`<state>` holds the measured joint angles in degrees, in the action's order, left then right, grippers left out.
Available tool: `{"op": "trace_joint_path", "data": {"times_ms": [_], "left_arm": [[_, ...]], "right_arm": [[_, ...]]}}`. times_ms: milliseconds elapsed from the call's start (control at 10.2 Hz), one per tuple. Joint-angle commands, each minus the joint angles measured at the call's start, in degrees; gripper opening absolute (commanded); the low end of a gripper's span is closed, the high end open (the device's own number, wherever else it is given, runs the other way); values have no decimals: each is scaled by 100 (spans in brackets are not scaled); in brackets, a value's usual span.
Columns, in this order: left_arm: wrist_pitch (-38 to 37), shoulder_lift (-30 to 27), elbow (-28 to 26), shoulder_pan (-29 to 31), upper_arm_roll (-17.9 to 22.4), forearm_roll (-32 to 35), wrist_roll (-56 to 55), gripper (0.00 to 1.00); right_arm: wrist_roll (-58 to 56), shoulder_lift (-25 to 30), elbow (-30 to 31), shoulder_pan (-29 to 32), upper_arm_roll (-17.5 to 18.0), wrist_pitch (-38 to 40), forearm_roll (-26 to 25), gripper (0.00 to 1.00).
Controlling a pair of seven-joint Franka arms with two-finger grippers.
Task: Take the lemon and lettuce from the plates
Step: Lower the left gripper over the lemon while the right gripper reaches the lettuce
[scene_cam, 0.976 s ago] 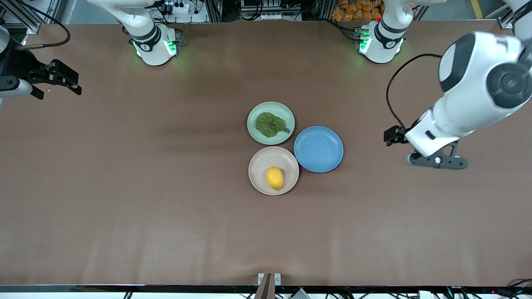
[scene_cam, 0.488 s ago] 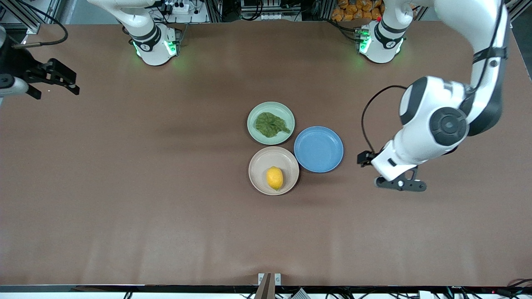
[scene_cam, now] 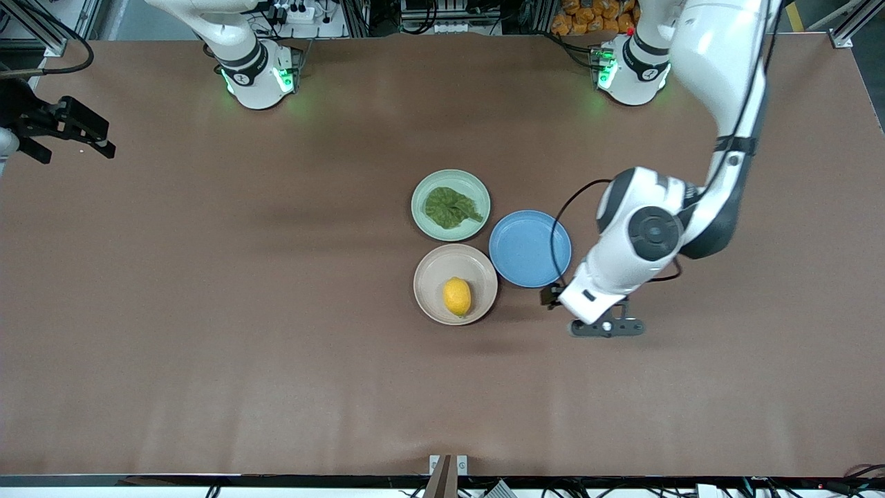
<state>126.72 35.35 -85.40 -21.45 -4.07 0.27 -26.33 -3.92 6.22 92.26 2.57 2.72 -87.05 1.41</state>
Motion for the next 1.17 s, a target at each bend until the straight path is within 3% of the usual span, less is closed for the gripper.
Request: {"op": "trace_joint_path", "data": {"times_ms": [0,390,780,976,1073], "left_arm": [[334,357,278,-279,56,-71,-607,100],[1064,578,278,-640,56,-71,-1574,100],[1636,850,278,-1044,56,-71,-2253,100],[1672,947,261,-1202,56,-63,-2280,100],[1672,1034,243,-1290,56,-63,-2280,100]], "right_arm": [[32,46,64,-168,105,-41,105,100],[1933,-541,205,-1686,123,-584,254,100],[4149,-1814,249,-3523,132,-1619,-483,100],[4879,-2264,415,-3877,141,-2339,-475,100],[5414,-2344,721,-3904,350,-2918,-467,100]]}}
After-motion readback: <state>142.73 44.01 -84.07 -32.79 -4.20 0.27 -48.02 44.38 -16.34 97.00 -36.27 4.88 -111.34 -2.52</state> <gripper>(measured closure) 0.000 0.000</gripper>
